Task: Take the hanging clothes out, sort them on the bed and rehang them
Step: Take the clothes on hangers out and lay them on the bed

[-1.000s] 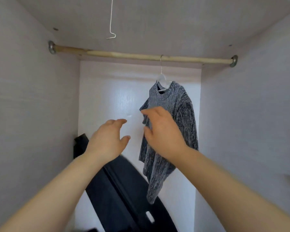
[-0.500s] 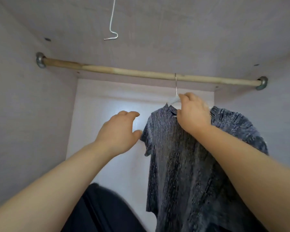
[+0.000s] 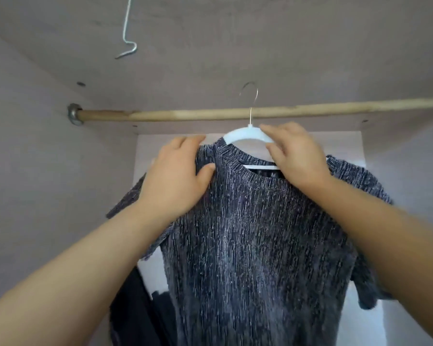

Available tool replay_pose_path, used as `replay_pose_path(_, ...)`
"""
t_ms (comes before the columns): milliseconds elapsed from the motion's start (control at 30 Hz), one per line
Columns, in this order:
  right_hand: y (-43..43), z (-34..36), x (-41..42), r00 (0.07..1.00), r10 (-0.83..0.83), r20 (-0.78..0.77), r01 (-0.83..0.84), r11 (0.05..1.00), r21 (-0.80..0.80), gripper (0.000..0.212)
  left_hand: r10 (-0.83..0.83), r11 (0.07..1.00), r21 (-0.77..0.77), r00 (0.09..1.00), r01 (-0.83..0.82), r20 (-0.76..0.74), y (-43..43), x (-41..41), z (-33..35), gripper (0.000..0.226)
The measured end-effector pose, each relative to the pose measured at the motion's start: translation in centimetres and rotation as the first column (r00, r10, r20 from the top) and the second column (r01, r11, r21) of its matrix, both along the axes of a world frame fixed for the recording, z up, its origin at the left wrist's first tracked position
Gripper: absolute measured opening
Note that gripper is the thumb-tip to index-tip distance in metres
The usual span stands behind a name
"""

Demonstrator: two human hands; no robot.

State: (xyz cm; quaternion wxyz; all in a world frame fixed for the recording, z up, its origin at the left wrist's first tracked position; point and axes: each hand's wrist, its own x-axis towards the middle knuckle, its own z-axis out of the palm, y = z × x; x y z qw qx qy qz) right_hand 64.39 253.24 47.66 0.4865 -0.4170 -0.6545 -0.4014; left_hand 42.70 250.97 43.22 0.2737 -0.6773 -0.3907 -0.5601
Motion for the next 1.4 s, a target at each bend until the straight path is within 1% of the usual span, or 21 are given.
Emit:
replay_pose_path(67, -0.4, -1.9, -2.0, 0.991, 0.128, 0.029, -0.128, 0.992, 0.006, 0.040, 0.030, 0.996, 0.077, 0.999, -0.033, 0.037, -0.7, -1.1, -1.2, 0.054)
replay_pose_path(133, -0.8, -5.2, -4.1, 0.963, 0.262, 0.062, -0.261, 0.965, -0.021, 0.040, 0.067, 0.995, 0.065, 0.997, -0.069, 0.040, -1.6, -2.5, -4.0, 0.054)
replay_pose_path(233, -1.2, -12.2, -7.2, 0.895, 0.437, 0.089, -0.425, 0.896, -0.125, 0.039, 0.132, 0.991, -0.033, 0.991, -0.133, -0.014, -3.3, -5.1, -11.0, 0.050)
replay_pose_path(333, -1.8, -21.1, -10.0, 0.832, 0.549, 0.083, -0.505, 0.809, -0.300, 0.041, 0.175, 0.958, -0.236, 0.985, -0.166, 0.016, -6.0, -7.8, -20.1, 0.046)
replay_pose_path(400, -2.6, -27.4, -11.9, 0.778, 0.627, 0.049, -0.551, 0.716, -0.428, 0.041, 0.231, 0.906, -0.379, 0.971, -0.191, 0.062, -8.7, -9.3, -26.5, 0.049)
replay_pose_path(467, -4.1, -33.5, -13.7, 0.714, 0.700, -0.009, -0.589, 0.593, -0.549, 0.037, 0.315, 0.834, -0.501, 0.945, -0.231, 0.088, -12.1, -10.2, -32.7, 0.052)
replay_pose_path(600, -8.7, -43.8, -17.8, 0.567, 0.814, -0.126, -0.622, 0.323, -0.713, 0.038, 0.533, 0.652, -0.672, 0.842, -0.351, 0.077, -20.9, -11.3, -41.8, 0.046)
replay_pose_path(700, -13.6, -49.2, -21.1, 0.410, 0.883, -0.228, -0.649, 0.107, -0.753, 0.038, 0.676, 0.526, -0.739, 0.734, -0.421, 0.063, -28.3, -11.7, -46.2, 0.036)
replay_pose_path(767, -17.3, -51.5, -23.3, 0.293, 0.908, -0.300, -0.644, -0.044, -0.764, 0.046, 0.765, 0.443, -0.762, 0.642, -0.473, 0.047, -33.4, -11.7, -47.9, 0.037)
replay_pose_path(867, -22.7, -53.2, -26.5, 0.098, 0.933, -0.347, -0.589, -0.227, -0.776, 0.050, 0.885, 0.300, -0.783, 0.465, -0.545, 0.016, -40.6, -11.3, -49.2, 0.046)
replay_pose_path(933, -26.5, -53.6, -28.7, -0.027, 0.935, -0.354, -0.542, -0.311, -0.781, 0.054, 0.945, 0.215, -0.780, 0.328, -0.587, 0.013, -45.2, -11.0, -49.4, 0.039)
replay_pose_path(1033, -32.6, -53.6, -31.9, -0.195, 0.912, -0.360, -0.480, -0.409, -0.776, 0.059, 0.991, 0.095, -0.750, 0.130, -0.654, 0.012, -51.6, -10.6, -49.3, 0.032)
replay_pose_path(1100, -36.9, -53.4, -33.7, -0.304, 0.885, -0.353, -0.443, -0.459, -0.770, 0.064, 0.999, 0.037, -0.738, 0.022, -0.674, 0.030, -55.7, -10.3, -49.2, 0.034)
replay_pose_path(1167, -41.4, -53.1, -35.3, -0.398, 0.854, -0.336, -0.390, -0.489, -0.780, 0.067, 0.995, -0.017, -0.745, -0.083, -0.667, 0.052, -60.0, -9.9, -49.1, 0.040)
replay_pose_path(1267, -48.3, -53.1, -37.6, -0.493, 0.807, -0.326, -0.307, -0.512, -0.802, 0.064, 0.975, -0.100, -0.755, -0.215, -0.648, 0.055, -66.3, -9.9, -49.5, 0.038)
replay_pose_path(1400, -57.9, -53.2, -40.8, -0.558, 0.747, -0.363, -0.208, -0.548, -0.810, 0.069, 0.934, -0.168, -0.762, -0.349, -0.626, 0.081, -74.6, -10.8, -50.0, 0.035)
